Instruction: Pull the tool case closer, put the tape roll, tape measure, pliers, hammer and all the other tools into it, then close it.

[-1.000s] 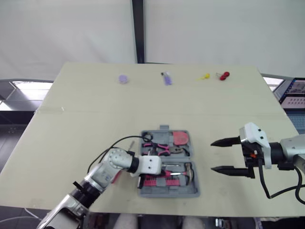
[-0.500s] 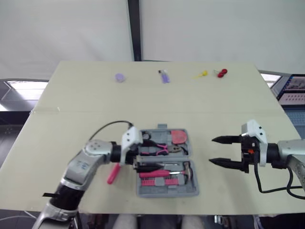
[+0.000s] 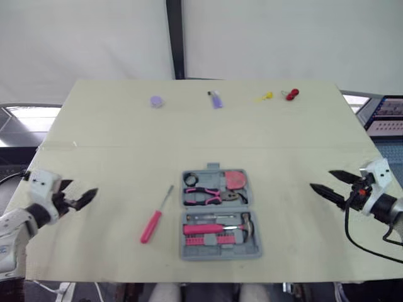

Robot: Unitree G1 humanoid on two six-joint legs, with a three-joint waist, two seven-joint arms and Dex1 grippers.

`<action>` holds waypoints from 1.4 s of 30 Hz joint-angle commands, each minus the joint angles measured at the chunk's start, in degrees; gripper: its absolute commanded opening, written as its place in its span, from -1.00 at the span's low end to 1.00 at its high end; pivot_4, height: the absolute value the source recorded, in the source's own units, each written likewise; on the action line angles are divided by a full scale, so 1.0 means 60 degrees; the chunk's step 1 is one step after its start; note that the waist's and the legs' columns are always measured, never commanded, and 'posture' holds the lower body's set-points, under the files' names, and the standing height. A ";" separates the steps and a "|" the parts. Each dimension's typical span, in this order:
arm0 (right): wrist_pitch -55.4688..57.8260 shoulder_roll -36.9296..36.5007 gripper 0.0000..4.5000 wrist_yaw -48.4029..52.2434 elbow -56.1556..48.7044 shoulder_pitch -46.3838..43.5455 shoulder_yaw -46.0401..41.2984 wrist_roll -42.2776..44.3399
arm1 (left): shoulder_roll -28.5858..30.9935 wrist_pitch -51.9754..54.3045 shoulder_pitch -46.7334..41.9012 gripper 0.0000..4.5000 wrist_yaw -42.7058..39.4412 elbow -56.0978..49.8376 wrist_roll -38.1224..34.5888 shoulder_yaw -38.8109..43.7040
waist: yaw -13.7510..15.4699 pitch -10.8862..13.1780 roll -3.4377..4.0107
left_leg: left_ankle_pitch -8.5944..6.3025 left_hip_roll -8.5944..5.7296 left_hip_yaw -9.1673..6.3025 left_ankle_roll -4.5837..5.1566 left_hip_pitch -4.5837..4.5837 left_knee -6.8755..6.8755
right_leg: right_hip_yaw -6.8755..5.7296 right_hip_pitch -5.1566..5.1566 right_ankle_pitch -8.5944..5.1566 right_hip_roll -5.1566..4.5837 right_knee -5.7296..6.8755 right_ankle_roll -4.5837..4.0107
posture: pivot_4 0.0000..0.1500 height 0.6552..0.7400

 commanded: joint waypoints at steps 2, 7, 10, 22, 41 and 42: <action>-0.1051 0.0018 1.00 -0.0333 0.1162 -0.0292 -0.0516 -0.0235 | -0.0123 -0.0585 0.0170 0.97 0.0907 0.0643 0.0090 0.0762 | -0.0020 0.0003 0.0004 | 0.0000 0.0003 0.0009 -0.0001 0.0001 -0.0002 | 0.0003 -0.0006 0.0000 0.0000 0.0003 0.0000 | 1.00 1.00; -0.1619 -0.0008 1.00 -0.0413 0.1890 -0.0523 -0.0497 -0.0439 | -0.0194 -0.0417 0.0481 0.97 0.1389 0.0315 0.0043 0.0842 | -0.0118 0.0004 0.0004 | -0.0002 0.0012 0.0017 -0.0004 0.0004 -0.0011 | 0.0001 -0.0018 0.0000 0.0001 0.0012 0.0000 | 1.00 1.00; -0.1751 0.0006 1.00 -0.0355 0.2111 -0.0673 -0.0388 -0.0508 | -0.0242 -0.0388 0.0647 0.97 0.1310 -0.0065 -0.0138 0.0791 | -0.0207 0.0005 0.0006 | -0.0002 0.0013 0.0019 -0.0005 0.0004 -0.0011 | 0.0001 -0.0019 0.0000 0.0001 0.0013 0.0000 | 1.00 1.00; -0.0486 -0.0177 1.00 0.1346 -0.0529 -0.1088 0.1093 -0.0212 | -0.1208 0.0495 0.1976 0.97 -0.0185 -0.4768 -0.2113 -0.0533 | -0.0222 0.0032 0.0051 | -0.0005 0.0021 0.0032 -0.0011 0.0004 -0.0012 | 0.0007 -0.0024 0.0000 0.0001 0.0011 0.0000 | 1.00 1.00; 0.2194 0.0063 1.00 0.3687 -0.4999 -0.4287 0.4161 0.1152 | -0.3202 0.1048 0.3322 0.97 0.2762 -0.6314 0.0578 -0.4074 | 0.0037 0.0078 0.0037 | -0.0014 0.0052 0.0026 -0.0023 -0.0009 0.0016 | 0.0010 -0.0027 0.0001 0.0039 0.0001 -0.0002 | 1.00 1.00; 0.2191 0.0112 1.00 0.3674 -0.4930 -0.4391 0.4190 0.1131 | -0.3231 0.1133 0.3333 0.97 0.2823 -0.6283 0.0643 -0.4161 | 0.0039 0.0077 0.0037 | -0.0016 0.0055 0.0027 -0.0025 -0.0009 0.0016 | 0.0010 -0.0028 0.0001 0.0043 -0.0001 -0.0002 | 1.00 1.00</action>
